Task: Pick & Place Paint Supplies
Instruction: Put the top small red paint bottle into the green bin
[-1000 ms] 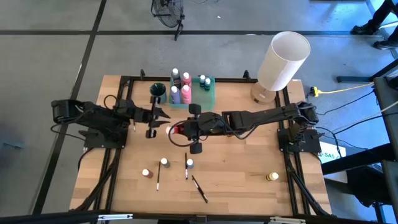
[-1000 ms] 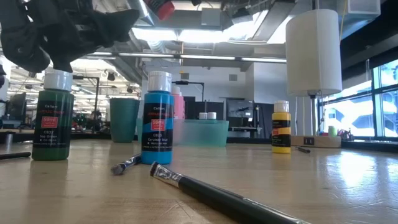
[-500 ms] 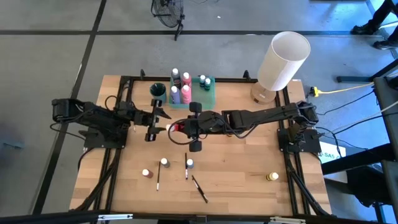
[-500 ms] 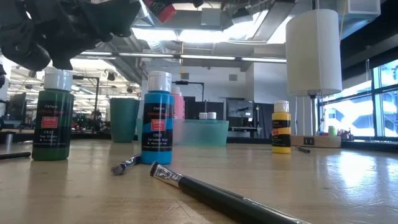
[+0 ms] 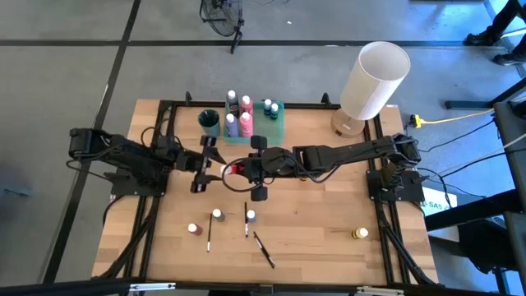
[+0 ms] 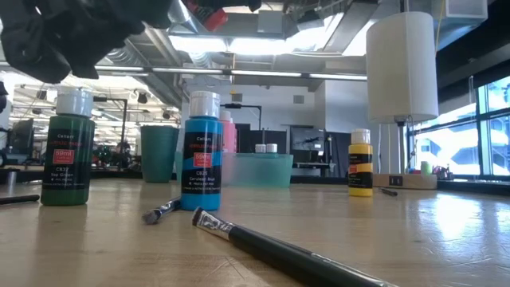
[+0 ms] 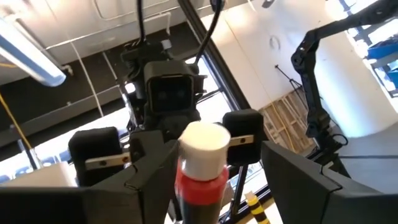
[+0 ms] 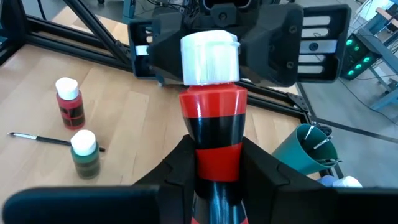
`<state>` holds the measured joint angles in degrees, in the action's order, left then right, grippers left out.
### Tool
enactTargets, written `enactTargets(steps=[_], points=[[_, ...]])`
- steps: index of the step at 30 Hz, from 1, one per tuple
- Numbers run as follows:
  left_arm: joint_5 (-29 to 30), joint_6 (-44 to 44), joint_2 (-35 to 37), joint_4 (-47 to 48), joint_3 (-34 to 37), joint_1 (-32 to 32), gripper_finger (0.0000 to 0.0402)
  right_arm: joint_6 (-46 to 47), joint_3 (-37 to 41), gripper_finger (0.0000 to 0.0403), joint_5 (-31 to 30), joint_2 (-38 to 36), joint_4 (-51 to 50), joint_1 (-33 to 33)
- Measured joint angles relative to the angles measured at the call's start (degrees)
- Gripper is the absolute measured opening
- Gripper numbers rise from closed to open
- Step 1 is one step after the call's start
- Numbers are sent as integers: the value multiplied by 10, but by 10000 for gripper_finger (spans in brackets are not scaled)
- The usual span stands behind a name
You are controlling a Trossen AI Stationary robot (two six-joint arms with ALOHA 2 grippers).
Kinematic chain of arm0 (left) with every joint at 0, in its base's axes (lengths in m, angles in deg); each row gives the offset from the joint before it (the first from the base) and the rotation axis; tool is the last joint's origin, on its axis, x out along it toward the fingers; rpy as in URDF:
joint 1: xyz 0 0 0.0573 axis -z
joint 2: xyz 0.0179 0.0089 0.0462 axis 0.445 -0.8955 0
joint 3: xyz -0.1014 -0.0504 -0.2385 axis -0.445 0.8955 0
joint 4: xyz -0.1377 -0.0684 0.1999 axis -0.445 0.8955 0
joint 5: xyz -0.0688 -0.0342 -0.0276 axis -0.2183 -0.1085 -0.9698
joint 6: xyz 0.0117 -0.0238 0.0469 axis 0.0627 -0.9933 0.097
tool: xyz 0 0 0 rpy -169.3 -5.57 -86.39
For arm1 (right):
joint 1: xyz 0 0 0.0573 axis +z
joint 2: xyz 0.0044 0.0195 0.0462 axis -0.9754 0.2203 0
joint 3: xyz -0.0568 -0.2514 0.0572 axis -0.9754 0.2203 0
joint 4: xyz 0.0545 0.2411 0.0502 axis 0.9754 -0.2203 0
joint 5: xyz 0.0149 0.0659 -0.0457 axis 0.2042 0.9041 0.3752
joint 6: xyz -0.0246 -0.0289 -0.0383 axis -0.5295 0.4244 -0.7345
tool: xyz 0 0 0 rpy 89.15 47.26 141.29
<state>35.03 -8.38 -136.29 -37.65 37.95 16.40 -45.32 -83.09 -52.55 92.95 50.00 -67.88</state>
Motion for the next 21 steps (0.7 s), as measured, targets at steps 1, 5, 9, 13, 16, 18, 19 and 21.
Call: enactTargets(steps=[1, 5, 9, 13, 16, 18, 19, 21], points=[[1, 6, 0, 0, 0, 3, 227, 0, 0, 89, 1, 0, 0, 0], [6, 23, 0, 2, -7, 17, 227, 0, 0, 89, 3, 0, 0, 0], [8, 20, 0, 16, -19, 22, 228, 1, 0, 89, 3, 0, 0, -1], [23, 20, 0, 49, -20, 20, 227, 1, 1, 89, 1, 1, -2, -1], [40, 21, 1, 68, -19, 16, 228, -1, 1, 89, -3, 1, -6, 4], [44, 20, 1, 73, -19, 13, 228, -1, 2, 89, -5, 1, -6, 7], [49, 19, 0, 81, -19, 12, 227, -3, 1, 89, -3, 1, 0, 9], [53, 19, -1, 85, -18, 11, 226, -4, 1, 89, -2, 1, 3, 11]])
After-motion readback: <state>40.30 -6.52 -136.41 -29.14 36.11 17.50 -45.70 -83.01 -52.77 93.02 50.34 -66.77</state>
